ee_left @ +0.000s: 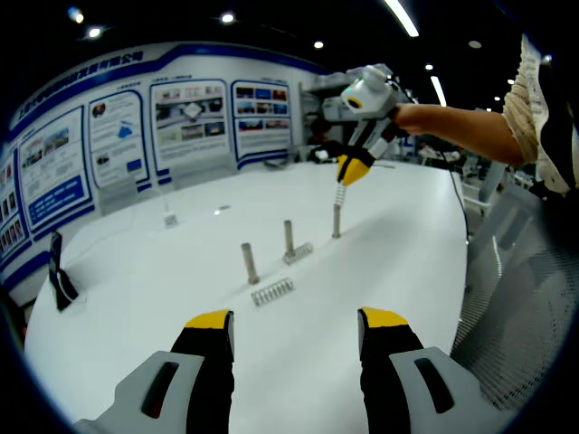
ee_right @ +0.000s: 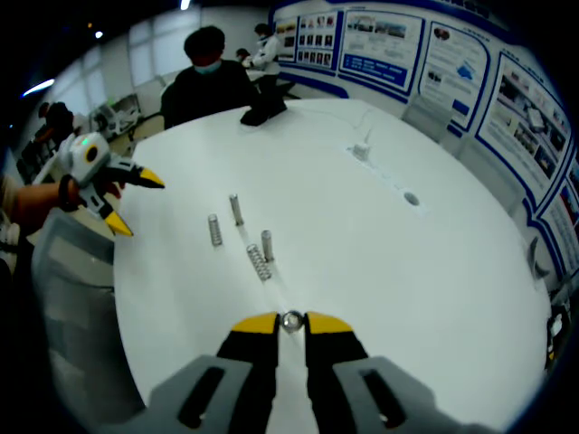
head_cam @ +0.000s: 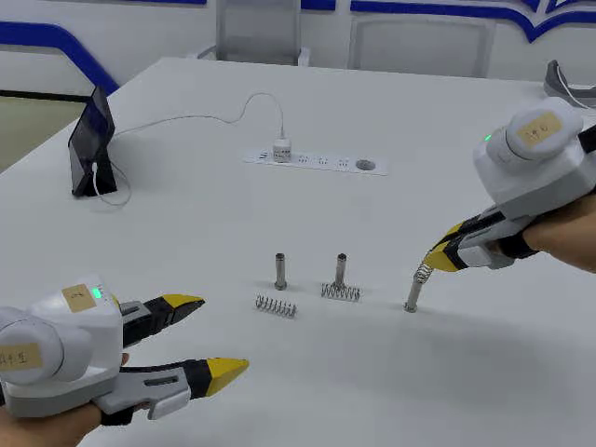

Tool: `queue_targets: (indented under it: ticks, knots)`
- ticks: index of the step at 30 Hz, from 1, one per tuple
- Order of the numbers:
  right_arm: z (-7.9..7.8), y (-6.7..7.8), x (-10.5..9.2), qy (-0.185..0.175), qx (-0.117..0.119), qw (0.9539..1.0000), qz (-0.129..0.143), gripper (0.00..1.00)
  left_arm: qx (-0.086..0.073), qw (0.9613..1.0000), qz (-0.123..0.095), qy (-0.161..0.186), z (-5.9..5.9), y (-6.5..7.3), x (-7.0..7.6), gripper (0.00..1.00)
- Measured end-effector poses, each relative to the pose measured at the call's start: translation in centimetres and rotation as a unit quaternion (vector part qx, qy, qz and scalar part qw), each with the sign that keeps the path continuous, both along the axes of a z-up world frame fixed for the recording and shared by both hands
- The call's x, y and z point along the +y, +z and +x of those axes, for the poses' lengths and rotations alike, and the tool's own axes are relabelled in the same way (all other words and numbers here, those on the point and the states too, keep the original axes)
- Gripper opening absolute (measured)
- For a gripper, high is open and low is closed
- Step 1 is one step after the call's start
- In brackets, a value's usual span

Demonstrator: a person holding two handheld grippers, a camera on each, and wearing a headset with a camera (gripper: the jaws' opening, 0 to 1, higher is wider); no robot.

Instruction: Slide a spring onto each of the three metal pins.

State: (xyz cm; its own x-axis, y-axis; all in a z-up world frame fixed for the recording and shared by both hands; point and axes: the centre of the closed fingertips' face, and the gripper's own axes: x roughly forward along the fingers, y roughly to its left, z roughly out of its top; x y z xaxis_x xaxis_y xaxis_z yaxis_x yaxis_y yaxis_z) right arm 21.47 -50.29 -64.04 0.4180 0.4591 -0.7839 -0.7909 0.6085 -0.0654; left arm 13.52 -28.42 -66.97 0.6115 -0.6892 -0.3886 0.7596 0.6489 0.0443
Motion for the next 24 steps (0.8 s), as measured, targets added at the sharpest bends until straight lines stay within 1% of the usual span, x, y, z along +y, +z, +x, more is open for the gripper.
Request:
queue_targets:
  ticks: [6, 14, 18, 24]
  knots:
    - [0.1, -0.2, -0.1, -0.002, 0.002, 1.0000, -0.002, 0.12, -0.001, 1.0000, 0.000, -0.001, -0.1, 0.1, -0.1, 0.56]
    - [0.3, -0.7, 0.0, -0.001, 0.009, 0.9999, -0.007, 0.12, -0.001, 1.0000, 0.001, 0.002, -0.1, 0.2, 0.1, 0.56]
    - [0.5, -1.3, 0.1, -0.001, 0.016, 0.9998, -0.010, 0.12, 0.000, 1.0000, 0.002, 0.002, -0.1, 0.1, 0.2, 0.56]
    - [0.5, -1.9, 0.1, -0.003, 0.024, 0.9997, -0.009, 0.12, 0.001, 1.0000, 0.003, 0.002, -0.2, 0.1, 0.1, 0.56]
